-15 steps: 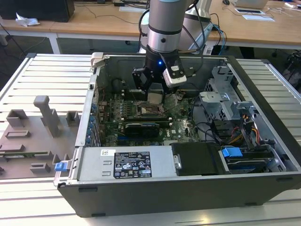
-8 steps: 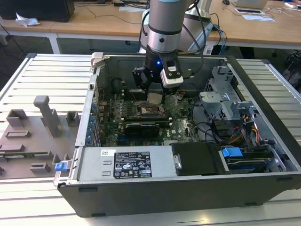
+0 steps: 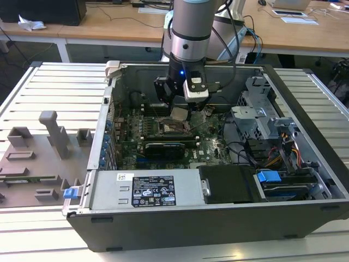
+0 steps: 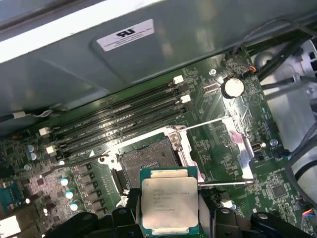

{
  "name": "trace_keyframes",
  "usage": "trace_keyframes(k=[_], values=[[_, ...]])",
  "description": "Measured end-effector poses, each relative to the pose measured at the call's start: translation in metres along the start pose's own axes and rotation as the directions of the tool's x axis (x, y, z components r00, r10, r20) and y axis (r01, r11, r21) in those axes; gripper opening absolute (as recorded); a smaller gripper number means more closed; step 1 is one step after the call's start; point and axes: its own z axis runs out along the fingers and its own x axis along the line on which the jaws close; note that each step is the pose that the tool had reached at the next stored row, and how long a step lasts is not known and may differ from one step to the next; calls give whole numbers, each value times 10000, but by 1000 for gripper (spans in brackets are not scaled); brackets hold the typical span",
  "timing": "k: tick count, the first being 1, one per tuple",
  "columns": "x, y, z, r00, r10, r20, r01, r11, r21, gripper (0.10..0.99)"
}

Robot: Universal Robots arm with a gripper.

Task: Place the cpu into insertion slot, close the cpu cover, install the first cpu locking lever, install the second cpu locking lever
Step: 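Place the cpu into insertion slot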

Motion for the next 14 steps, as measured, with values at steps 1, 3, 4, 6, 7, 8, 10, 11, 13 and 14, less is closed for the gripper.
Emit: trace_keyframes(k=[1, 3, 4, 6, 7, 8, 10, 11, 13, 14], values=[[0, 0, 0, 10000, 79, 0, -79, 10000, -1, 545], [0, 0, 2, 9990, 453, 2, -453, 9990, -9, 545], [0, 0, 2, 9986, 529, 3, -529, 9986, -11, 545], [0, 0, 2, 9977, 684, 4, -684, 9977, -14, 545], [0, 0, 3, 9969, 781, 4, -781, 9969, -16, 545], [0, 0, 2, 9961, 881, 5, -881, 9961, -17, 545], [0, 0, 2, 9943, 1069, 6, -1069, 9943, -19, 545], [0, 0, 3, 9927, 1210, 6, -1210, 9927, -22, 545], [0, 0, 3, 9899, 1416, 7, -1415, 9899, -26, 545], [0, 0, 3, 9885, 1513, 7, -1513, 9885, -28, 545]])
